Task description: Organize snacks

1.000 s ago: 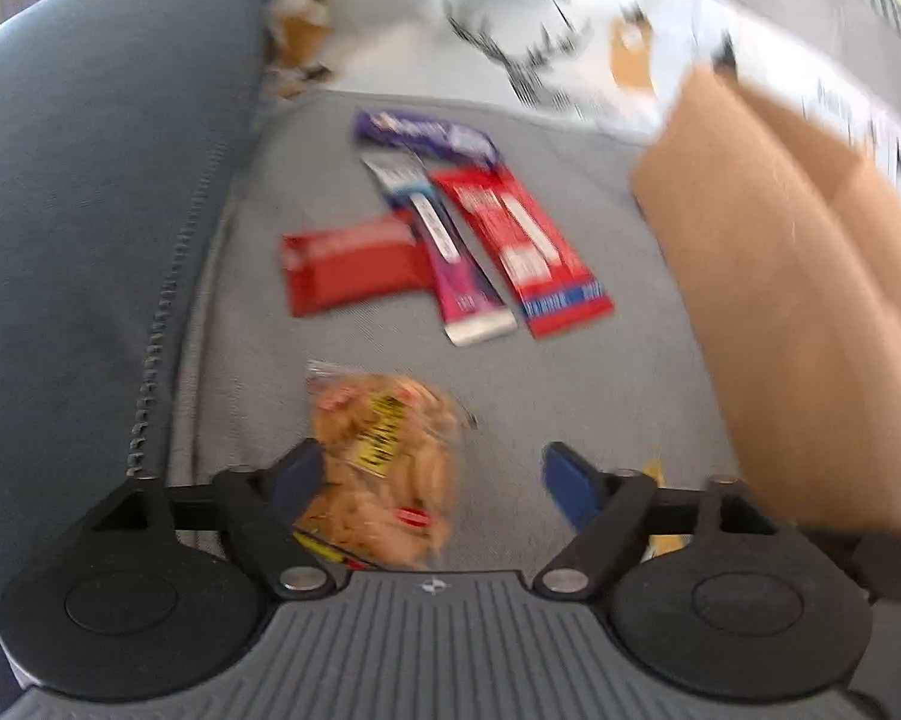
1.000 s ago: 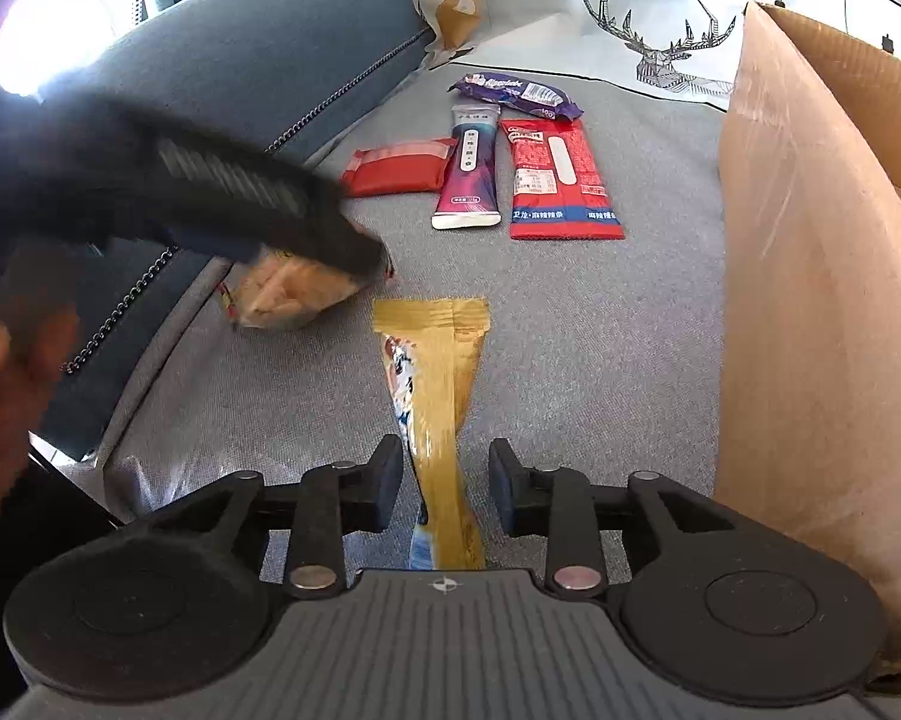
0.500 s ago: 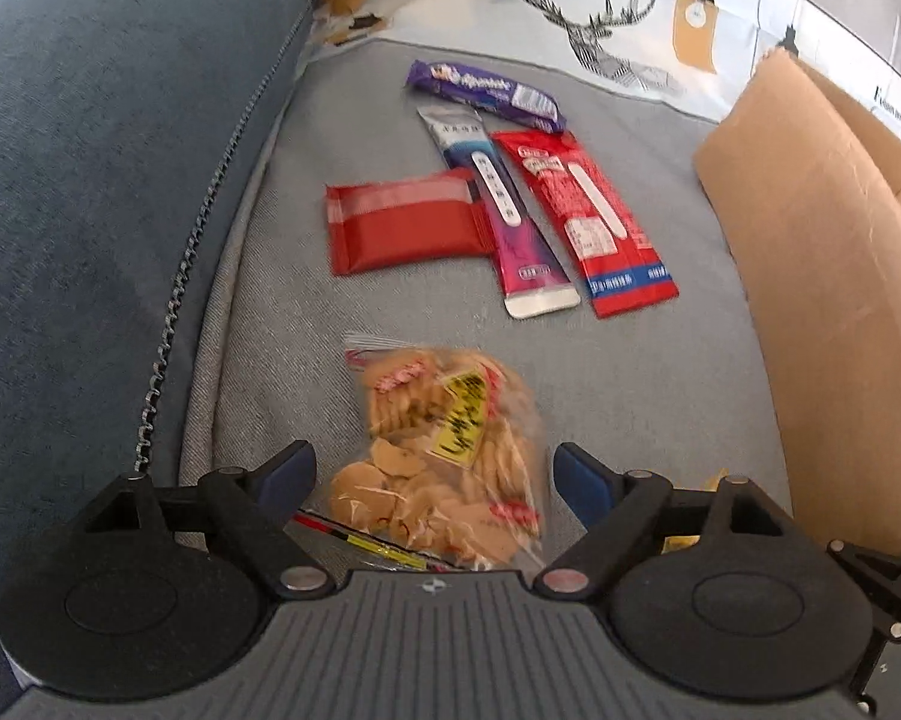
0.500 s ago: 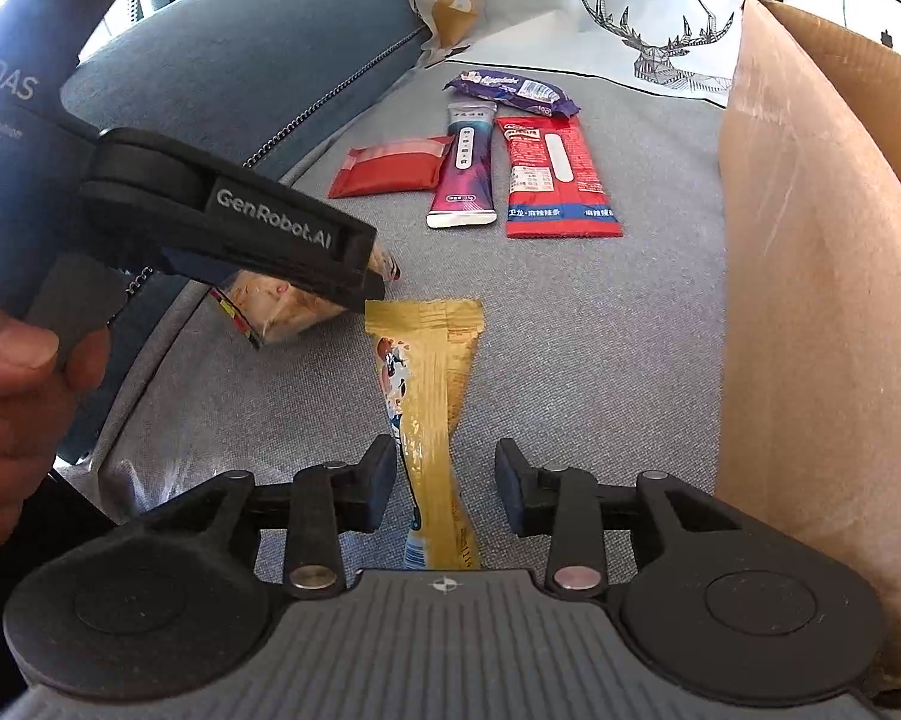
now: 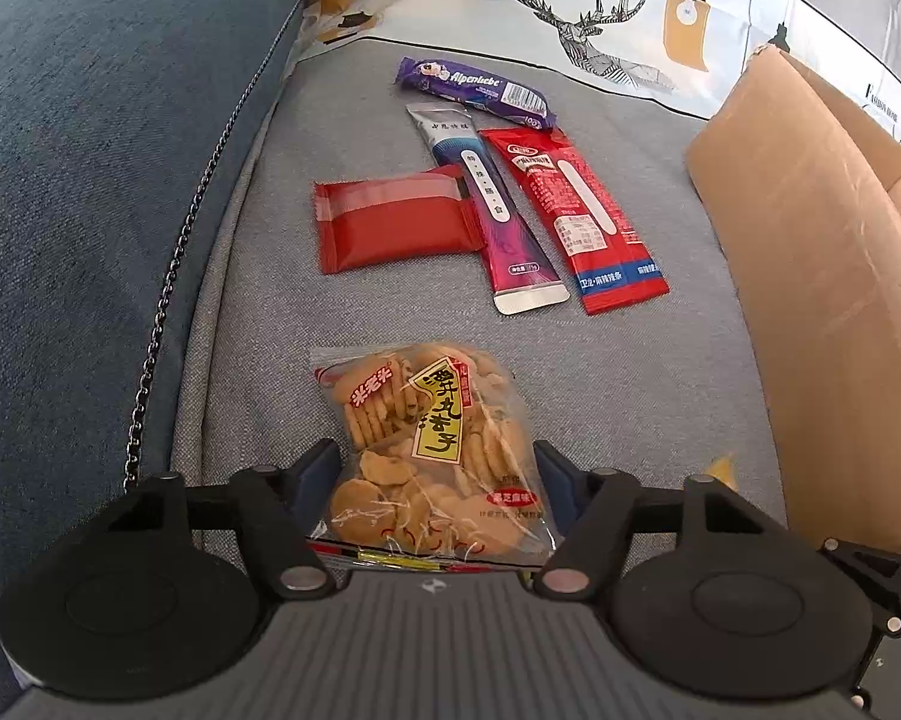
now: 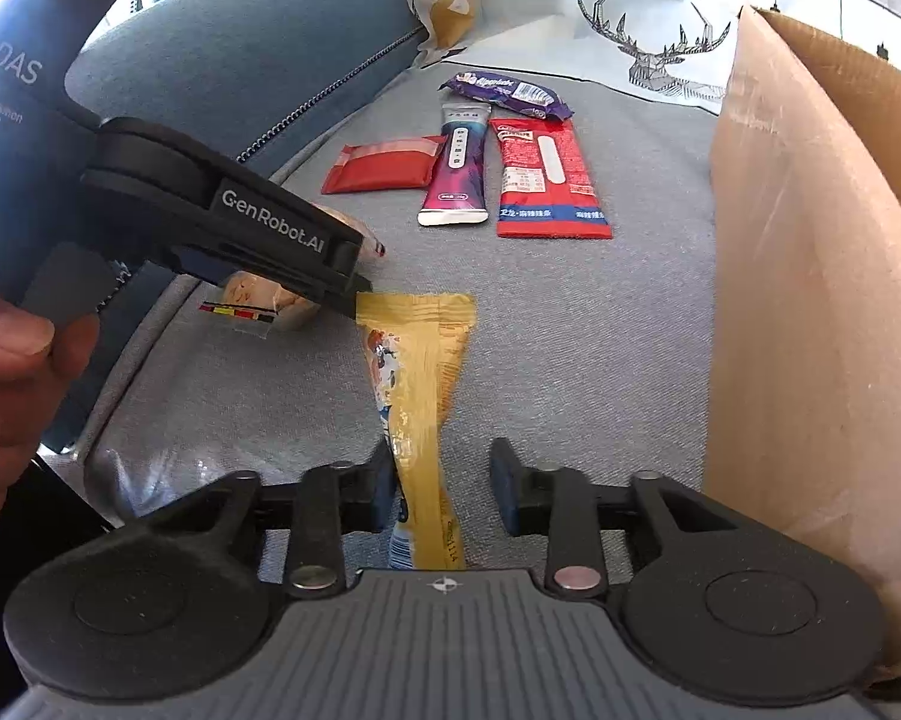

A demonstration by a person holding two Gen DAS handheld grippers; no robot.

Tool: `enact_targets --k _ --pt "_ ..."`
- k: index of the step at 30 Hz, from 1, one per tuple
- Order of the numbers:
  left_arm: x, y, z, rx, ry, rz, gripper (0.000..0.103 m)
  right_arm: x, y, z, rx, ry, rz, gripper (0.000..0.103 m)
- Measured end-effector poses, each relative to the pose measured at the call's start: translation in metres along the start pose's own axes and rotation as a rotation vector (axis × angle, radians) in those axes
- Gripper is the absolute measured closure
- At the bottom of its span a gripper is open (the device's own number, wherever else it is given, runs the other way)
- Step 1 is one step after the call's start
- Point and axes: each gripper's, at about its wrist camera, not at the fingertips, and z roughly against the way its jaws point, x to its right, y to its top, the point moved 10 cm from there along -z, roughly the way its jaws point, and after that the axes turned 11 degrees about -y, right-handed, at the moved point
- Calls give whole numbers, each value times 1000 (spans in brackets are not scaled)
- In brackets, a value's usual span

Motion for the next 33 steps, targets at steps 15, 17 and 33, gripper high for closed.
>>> enact_targets --k 15,17,33 --pt "5 5 15 70 -38 6 39 6 11 11 64 11 -32 91" --pt "6 5 17 77 -41 5 39 6 12 14 76 9 -34 91" --pt "21 8 54 210 -84 -59 38 15 19 62 233 -6 -47 91"
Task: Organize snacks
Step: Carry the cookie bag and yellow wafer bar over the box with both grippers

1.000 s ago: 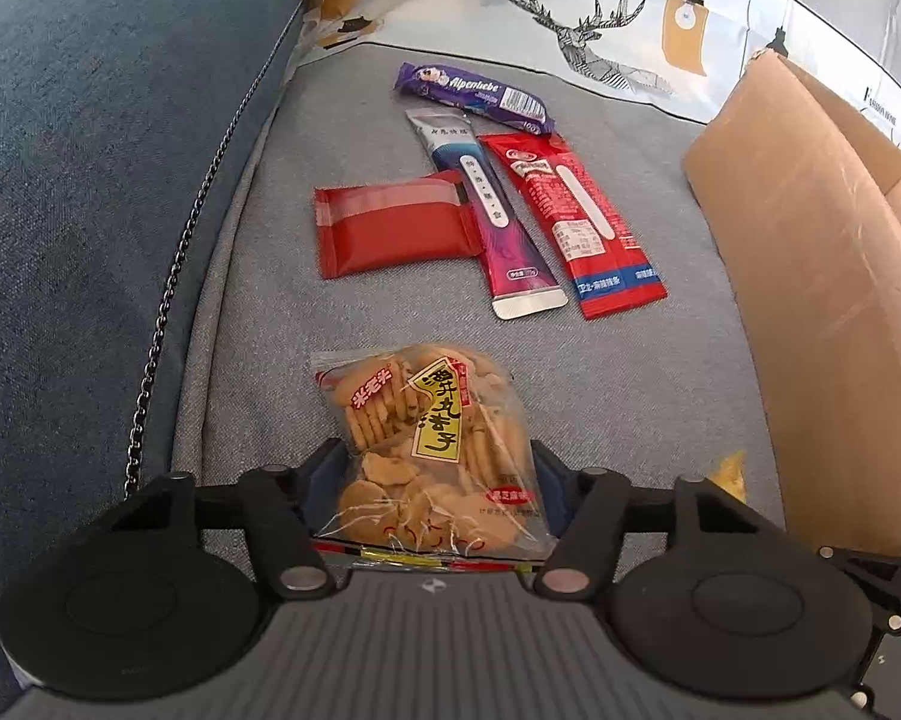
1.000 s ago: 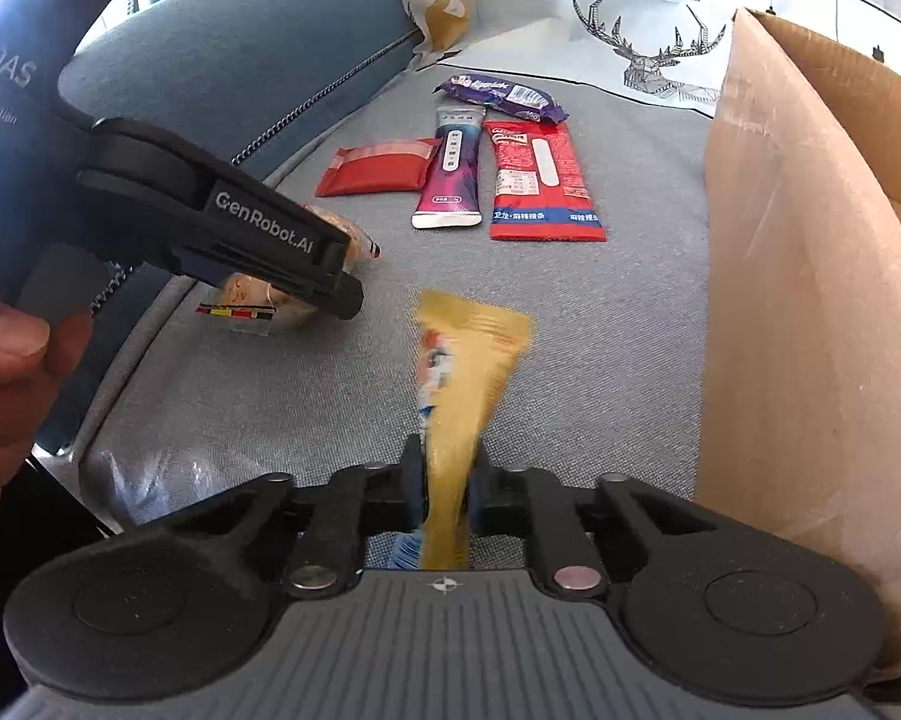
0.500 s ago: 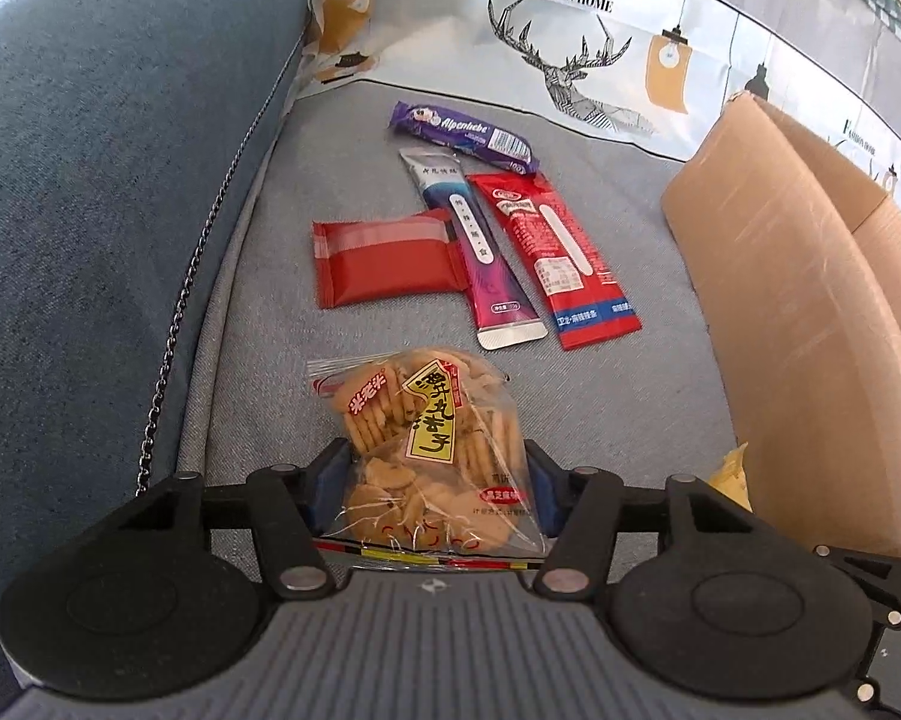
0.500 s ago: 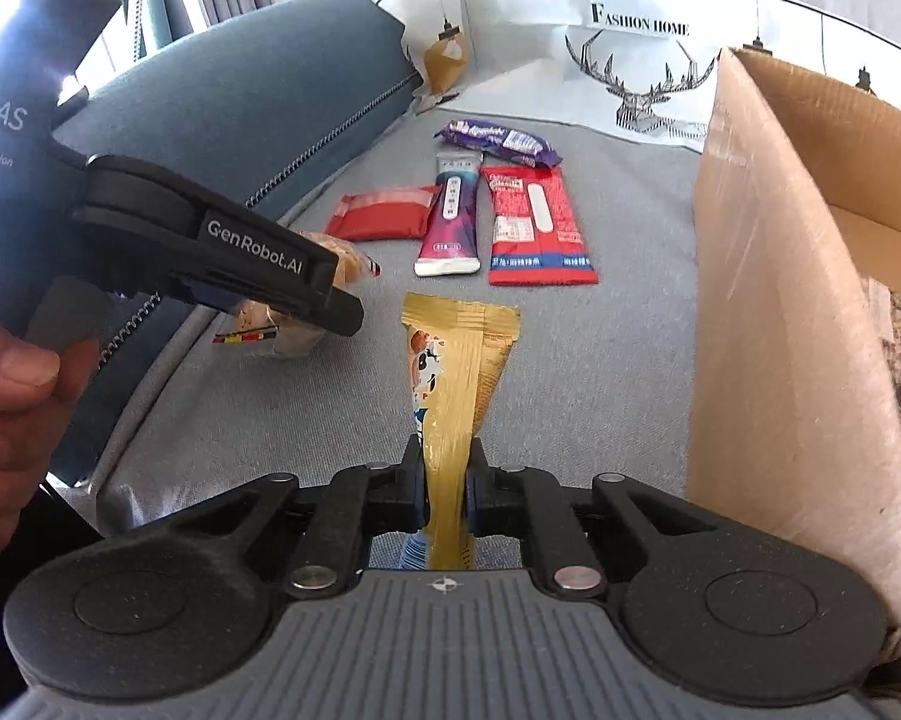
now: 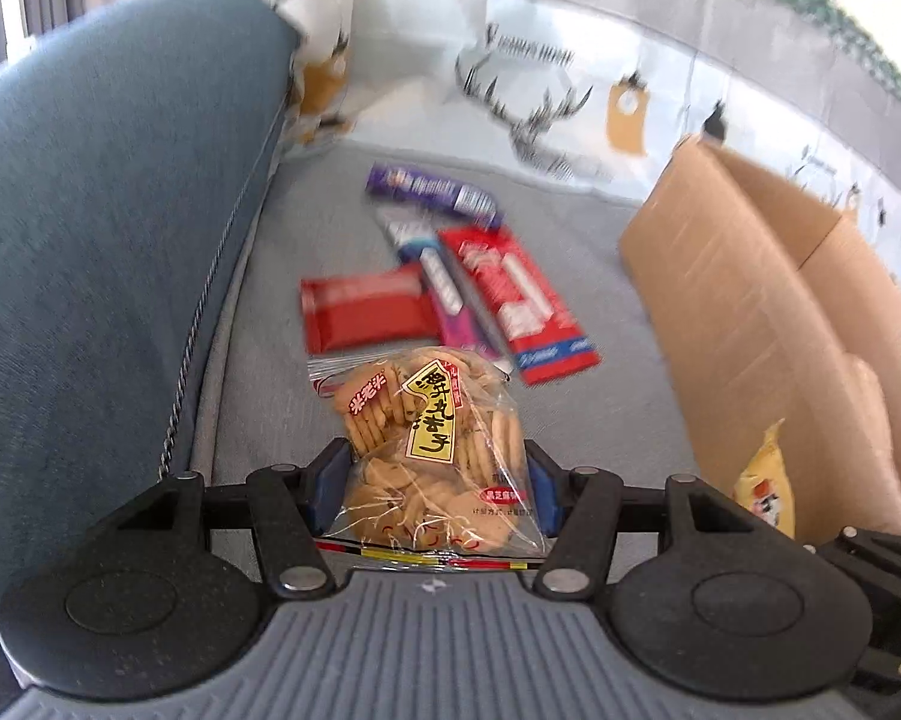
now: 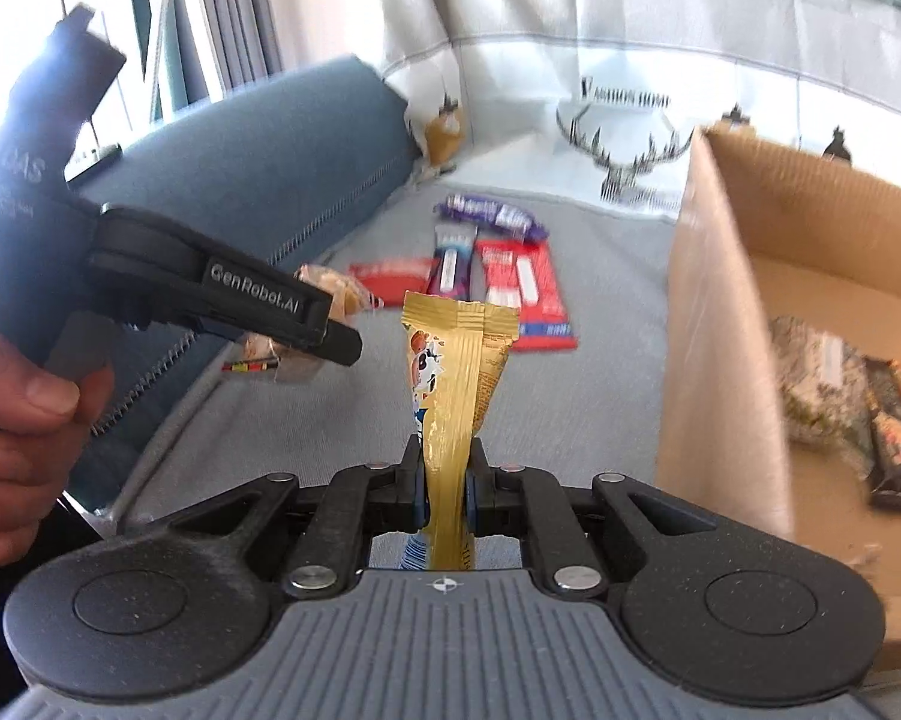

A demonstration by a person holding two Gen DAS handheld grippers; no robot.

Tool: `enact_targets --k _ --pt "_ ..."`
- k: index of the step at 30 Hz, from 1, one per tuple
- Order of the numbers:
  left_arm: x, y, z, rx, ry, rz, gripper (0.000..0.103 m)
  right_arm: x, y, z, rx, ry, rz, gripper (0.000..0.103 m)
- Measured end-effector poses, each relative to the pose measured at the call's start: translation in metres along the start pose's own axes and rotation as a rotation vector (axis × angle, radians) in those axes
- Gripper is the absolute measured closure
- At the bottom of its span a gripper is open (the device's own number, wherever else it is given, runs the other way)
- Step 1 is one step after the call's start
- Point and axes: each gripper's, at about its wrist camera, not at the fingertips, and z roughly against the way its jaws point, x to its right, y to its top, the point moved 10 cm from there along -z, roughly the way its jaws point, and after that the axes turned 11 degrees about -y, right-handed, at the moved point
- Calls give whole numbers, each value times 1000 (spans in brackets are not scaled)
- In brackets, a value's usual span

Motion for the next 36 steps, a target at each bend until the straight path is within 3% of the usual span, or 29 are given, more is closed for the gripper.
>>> enact_targets --k 7,11,21,30,36 --pt "33 4 51 200 -100 -34 38 17 18 52 159 -13 12 91" --pt "53 0 70 264 -148 -61 38 32 23 81 218 -46 5 91" --pt "105 -17 80 275 -212 -176 38 103 33 141 342 -189 -49 91" --pt "122 -26 64 234 -183 -277 38 183 23 159 376 -286 -188 91" --pt "121 -25 54 211 -162 -274 38 222 15 161 379 -306 -273 91"
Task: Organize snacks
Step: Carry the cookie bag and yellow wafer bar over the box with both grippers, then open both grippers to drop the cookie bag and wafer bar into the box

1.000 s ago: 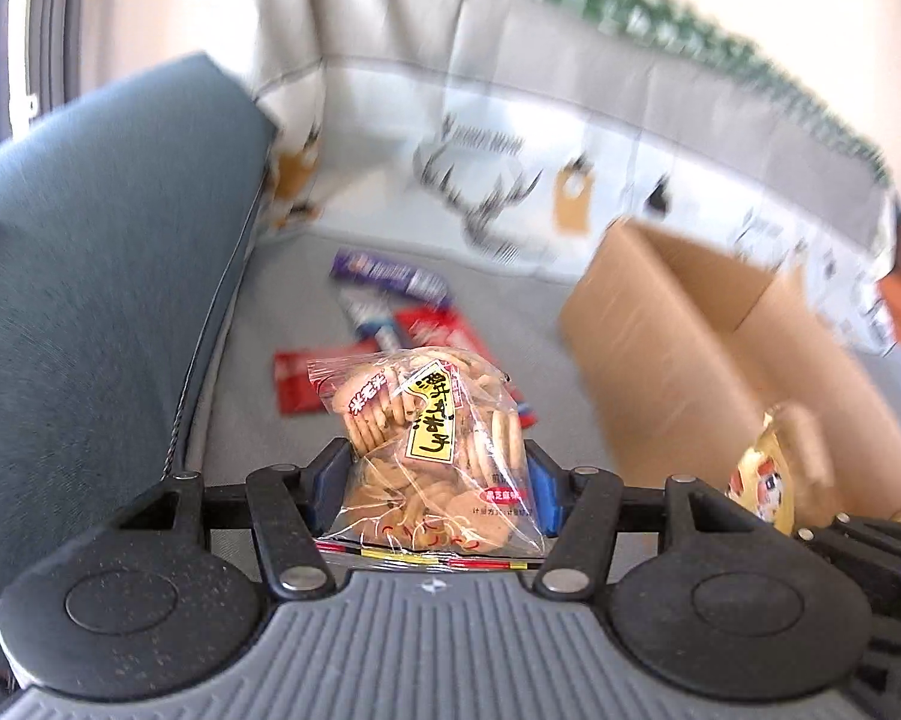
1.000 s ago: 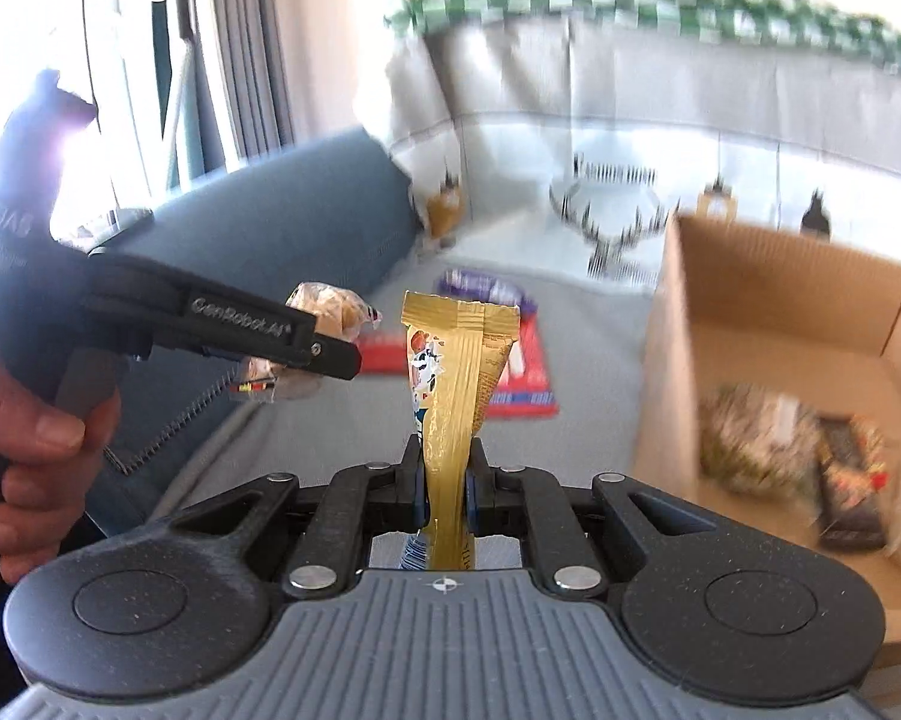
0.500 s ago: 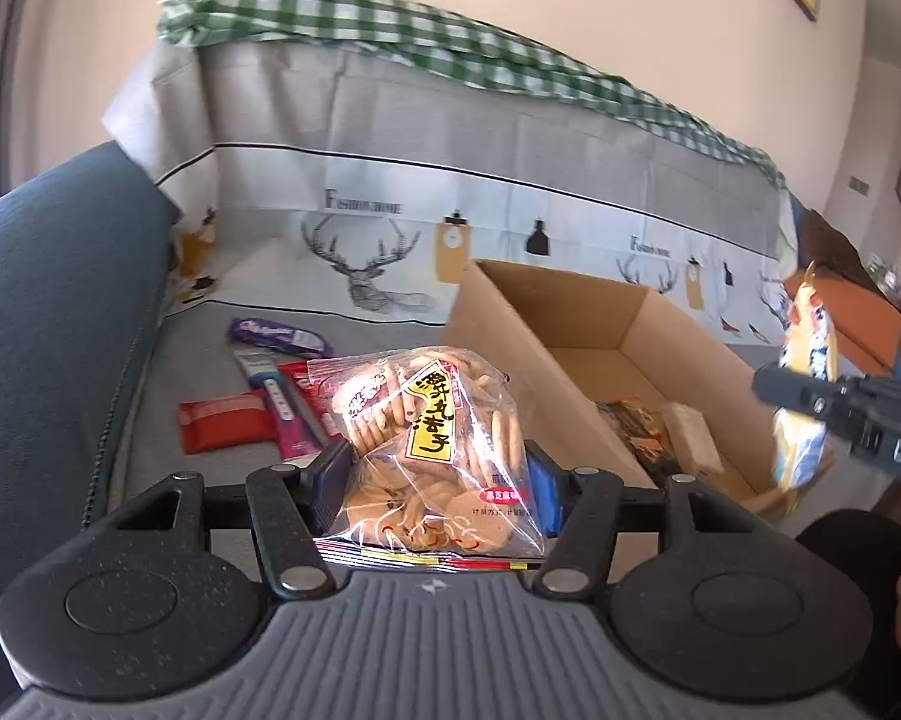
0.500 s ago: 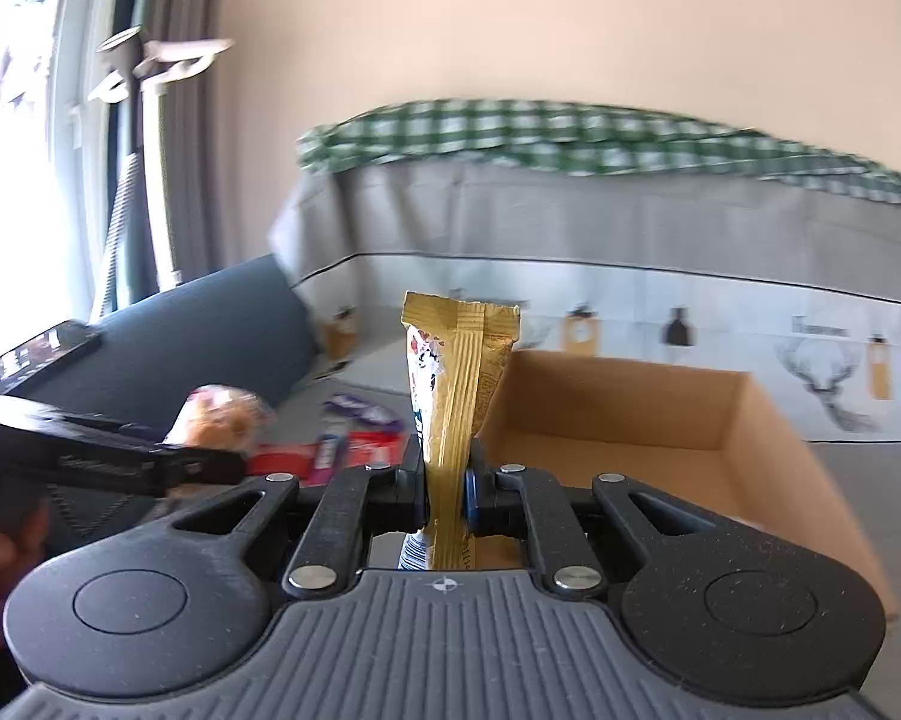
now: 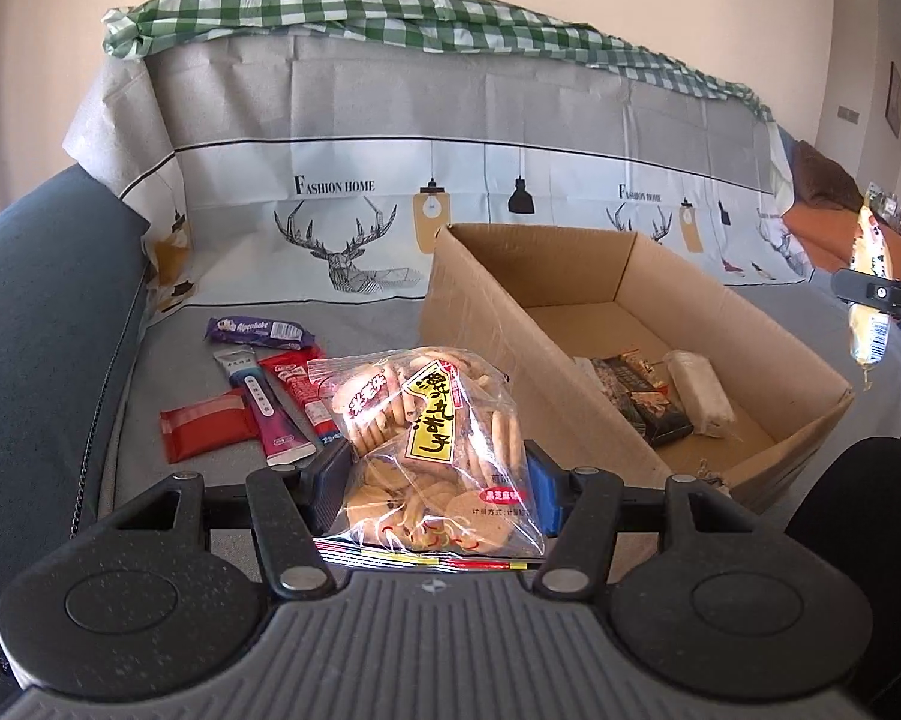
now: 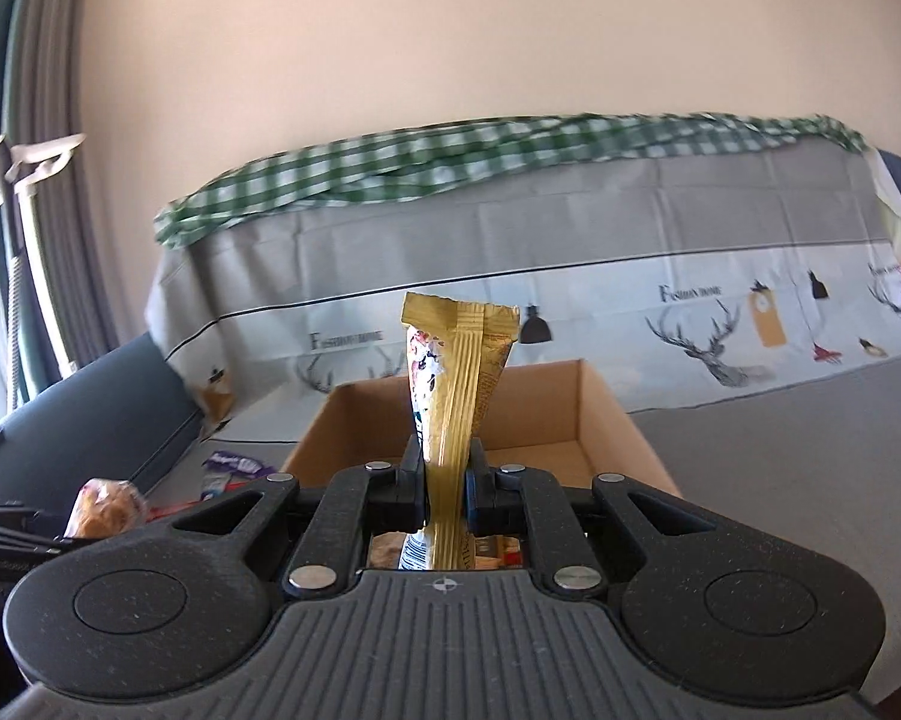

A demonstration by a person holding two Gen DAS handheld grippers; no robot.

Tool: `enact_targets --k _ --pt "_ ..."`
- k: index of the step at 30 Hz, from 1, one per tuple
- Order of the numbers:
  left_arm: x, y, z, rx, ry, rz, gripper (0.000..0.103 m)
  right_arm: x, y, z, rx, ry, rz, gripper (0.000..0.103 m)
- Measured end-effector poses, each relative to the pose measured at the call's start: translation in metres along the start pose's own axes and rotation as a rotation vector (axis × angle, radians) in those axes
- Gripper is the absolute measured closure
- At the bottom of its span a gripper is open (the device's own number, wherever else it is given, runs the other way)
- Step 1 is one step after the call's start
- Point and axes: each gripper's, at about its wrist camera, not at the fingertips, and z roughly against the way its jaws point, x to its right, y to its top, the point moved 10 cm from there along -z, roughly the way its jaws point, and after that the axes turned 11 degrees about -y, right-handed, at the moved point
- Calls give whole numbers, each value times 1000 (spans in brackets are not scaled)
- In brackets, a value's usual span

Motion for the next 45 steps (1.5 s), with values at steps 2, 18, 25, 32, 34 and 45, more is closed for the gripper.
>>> enact_targets --k 2,18,25,32,34,45 --pt "-1 -1 -1 -6 6 5 38 8 -1 -3 -3 -8 -8 91" --pt "0 8 -4 -9 85 62 38 55 4 -53 -3 -19 -114 91" --pt "25 28 -11 -13 23 93 38 58 -3 -68 -62 -3 -114 91" --pt "79 67 -27 15 -54 47 38 52 -8 -74 -95 -13 -73 91" --pt "97 82 -31 30 -76 32 38 50 -8 -74 -99 -17 -61 91" --pt "180 157 -37 154 -184 -13 38 47 -9 -74 -98 -23 -42 91"
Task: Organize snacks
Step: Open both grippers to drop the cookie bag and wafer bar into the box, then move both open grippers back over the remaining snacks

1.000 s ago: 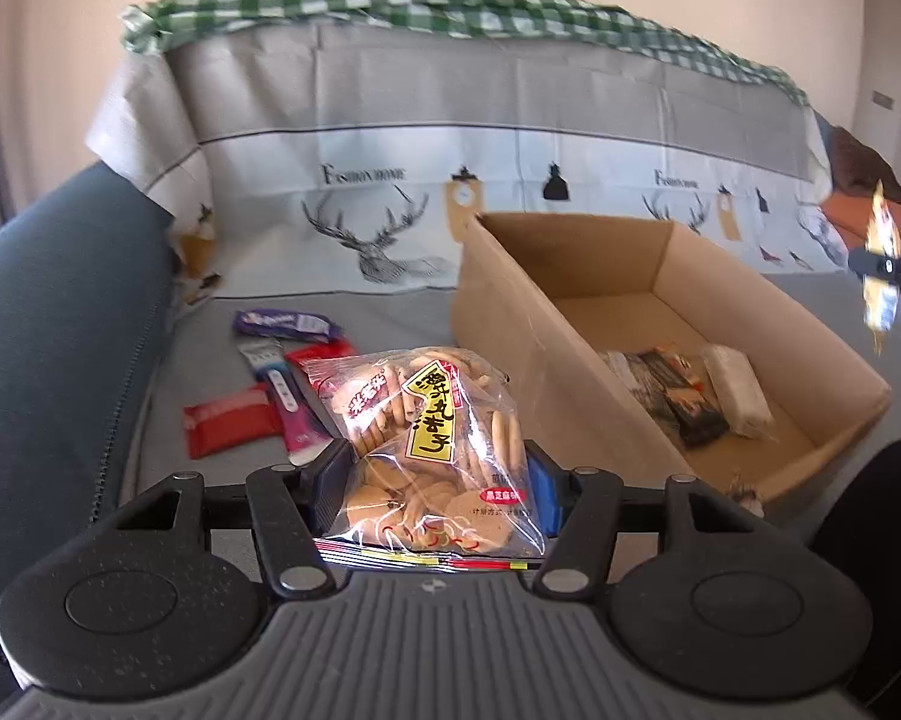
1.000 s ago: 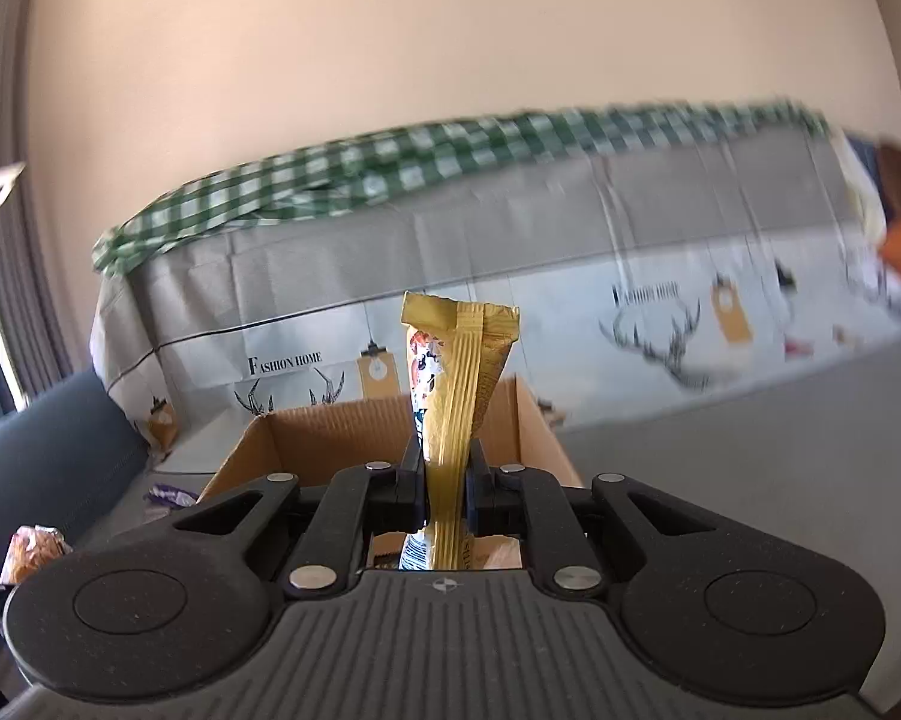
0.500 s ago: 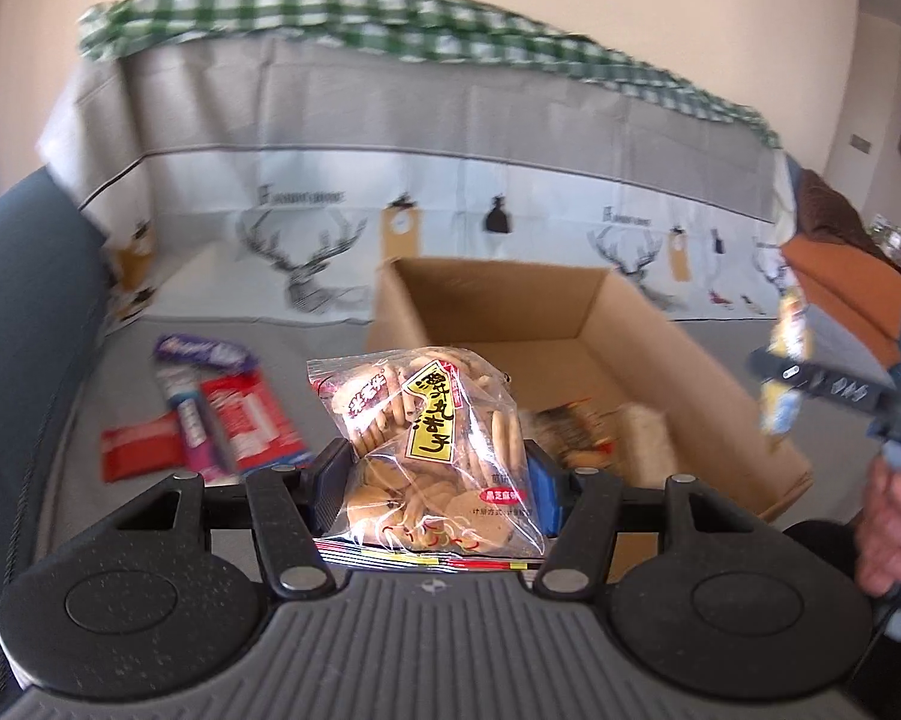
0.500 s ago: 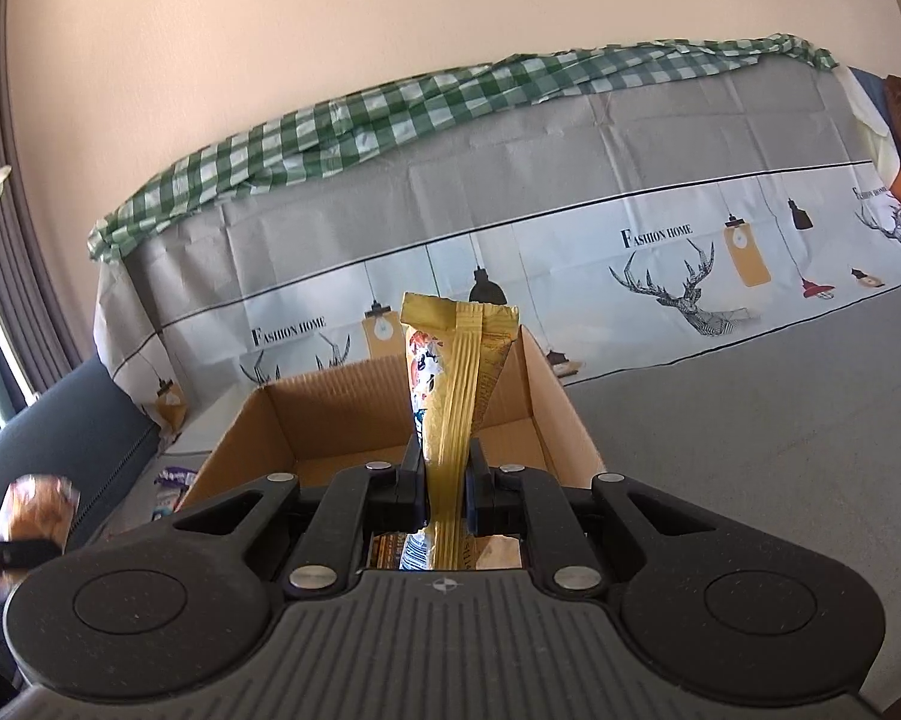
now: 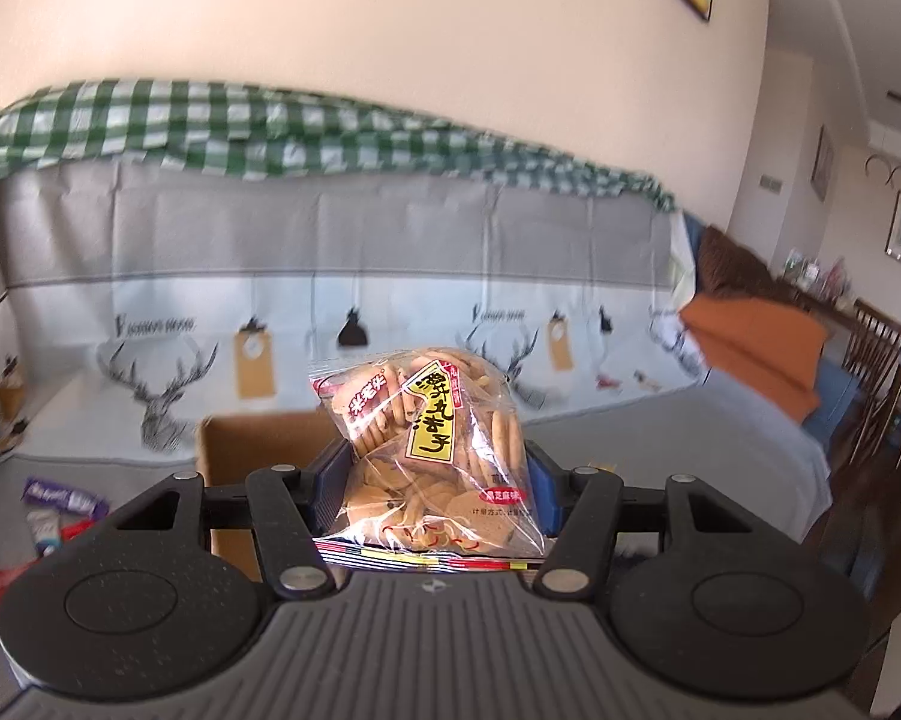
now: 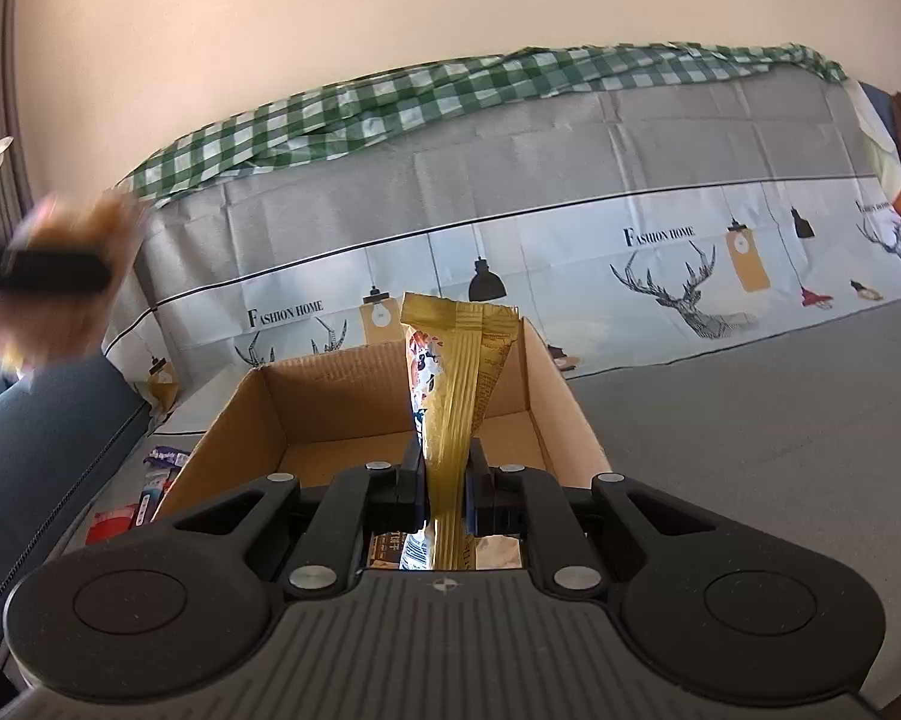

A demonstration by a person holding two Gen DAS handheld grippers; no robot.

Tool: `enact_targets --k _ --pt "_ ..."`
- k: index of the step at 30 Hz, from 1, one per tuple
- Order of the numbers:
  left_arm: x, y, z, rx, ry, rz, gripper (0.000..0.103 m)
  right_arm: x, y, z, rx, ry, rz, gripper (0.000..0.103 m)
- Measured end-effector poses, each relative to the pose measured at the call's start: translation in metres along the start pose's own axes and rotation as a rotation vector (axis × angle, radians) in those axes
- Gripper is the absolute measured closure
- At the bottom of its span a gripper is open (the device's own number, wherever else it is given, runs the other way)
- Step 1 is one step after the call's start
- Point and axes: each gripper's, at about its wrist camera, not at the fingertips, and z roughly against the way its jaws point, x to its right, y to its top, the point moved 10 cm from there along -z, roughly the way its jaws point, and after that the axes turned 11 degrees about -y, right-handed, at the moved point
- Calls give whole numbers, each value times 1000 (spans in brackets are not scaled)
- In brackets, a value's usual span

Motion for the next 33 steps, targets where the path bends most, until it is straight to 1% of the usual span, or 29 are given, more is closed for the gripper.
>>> enact_targets --k 2,5,6,7,8,9,10,12,15,17,19,20,21,22,23,24,27,29,33 --pt "6 8 -3 18 -3 0 38 -2 0 0 1 -2 11 91" --pt "8 15 -8 25 -2 3 38 -2 -1 -2 -11 -20 20 90" --pt "9 15 -10 20 -4 2 33 -1 -2 -4 -21 -36 21 85" --pt "9 11 -14 1 -12 0 24 -1 -3 -6 -32 -47 21 68" --pt "7 4 -18 -31 -14 -3 10 0 -4 -7 -36 -51 18 59" --pt "3 -2 -19 -42 6 -7 8 0 -3 -6 -33 -50 15 49" --pt "-1 -6 -17 -34 25 -12 8 0 -3 -5 -28 -48 14 46" --pt "-10 -13 -10 -11 41 -7 7 -1 -3 -4 -25 -47 18 44" --pt "-27 -26 3 23 81 1 8 0 -2 -4 -27 -51 17 39" --pt "-37 -35 11 24 105 -11 8 -1 -3 -5 -31 -52 22 39" --pt "-50 -44 19 18 118 0 10 -3 -3 -5 -35 -55 33 38" --pt "-58 -50 23 11 123 13 13 -4 -4 -6 -36 -57 39 38" --pt "-66 -55 27 1 128 28 21 -5 -4 -6 -36 -59 44 37" --pt "-76 -62 31 -15 136 44 25 -6 -4 -6 -36 -61 48 37" --pt "-87 -68 34 -34 147 61 35 -7 -4 -6 -36 -63 50 37" --pt "-98 -74 37 -48 158 78 47 -7 -4 -6 -36 -66 52 37" --pt "-132 -85 51 -55 193 110 64 -8 -3 -6 -38 -76 57 37" --pt "-153 -87 61 -49 220 112 70 -8 -4 -6 -39 -79 64 37" --pt "-195 -87 78 -43 277 60 71 -9 -5 -5 -38 -86 72 39"
